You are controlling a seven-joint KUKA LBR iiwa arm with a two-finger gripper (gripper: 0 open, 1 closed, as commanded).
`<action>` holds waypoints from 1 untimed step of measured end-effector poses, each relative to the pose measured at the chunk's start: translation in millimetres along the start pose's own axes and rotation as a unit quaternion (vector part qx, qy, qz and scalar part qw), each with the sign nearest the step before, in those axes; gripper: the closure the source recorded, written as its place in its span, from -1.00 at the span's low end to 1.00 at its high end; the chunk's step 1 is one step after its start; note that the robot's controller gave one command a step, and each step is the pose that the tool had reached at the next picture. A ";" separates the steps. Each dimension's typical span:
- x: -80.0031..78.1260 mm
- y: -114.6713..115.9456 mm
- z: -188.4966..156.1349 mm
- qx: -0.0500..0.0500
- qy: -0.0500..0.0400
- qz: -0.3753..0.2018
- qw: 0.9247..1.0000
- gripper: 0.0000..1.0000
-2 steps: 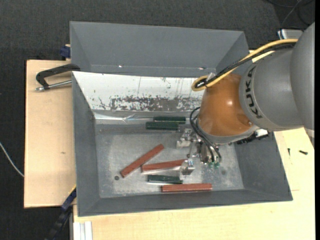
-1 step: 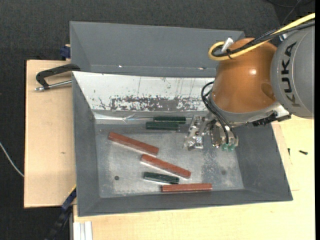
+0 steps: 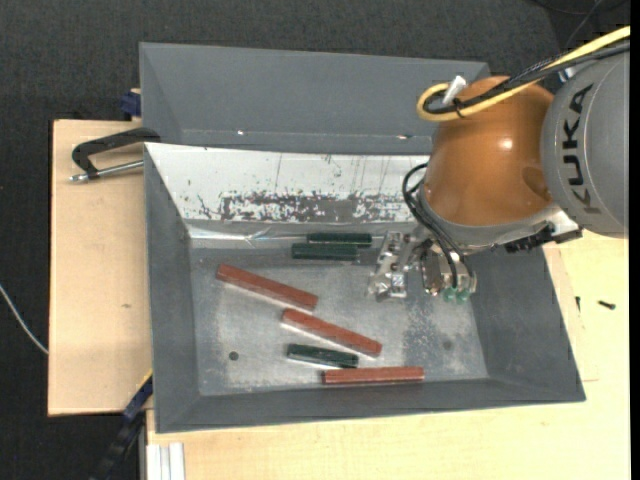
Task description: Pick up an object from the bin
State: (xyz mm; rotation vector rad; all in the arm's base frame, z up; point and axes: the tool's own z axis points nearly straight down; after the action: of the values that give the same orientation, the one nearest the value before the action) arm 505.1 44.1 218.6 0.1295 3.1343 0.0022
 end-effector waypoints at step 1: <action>-19.9 -1.1 67.1 0.000 0.002 0.024 1.000 -1.00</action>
Offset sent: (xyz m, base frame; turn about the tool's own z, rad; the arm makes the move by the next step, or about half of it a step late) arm 0.0000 0.0000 0.0000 0.0000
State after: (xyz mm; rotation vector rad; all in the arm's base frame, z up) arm 525.2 41.4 151.6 0.2063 3.1337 0.0023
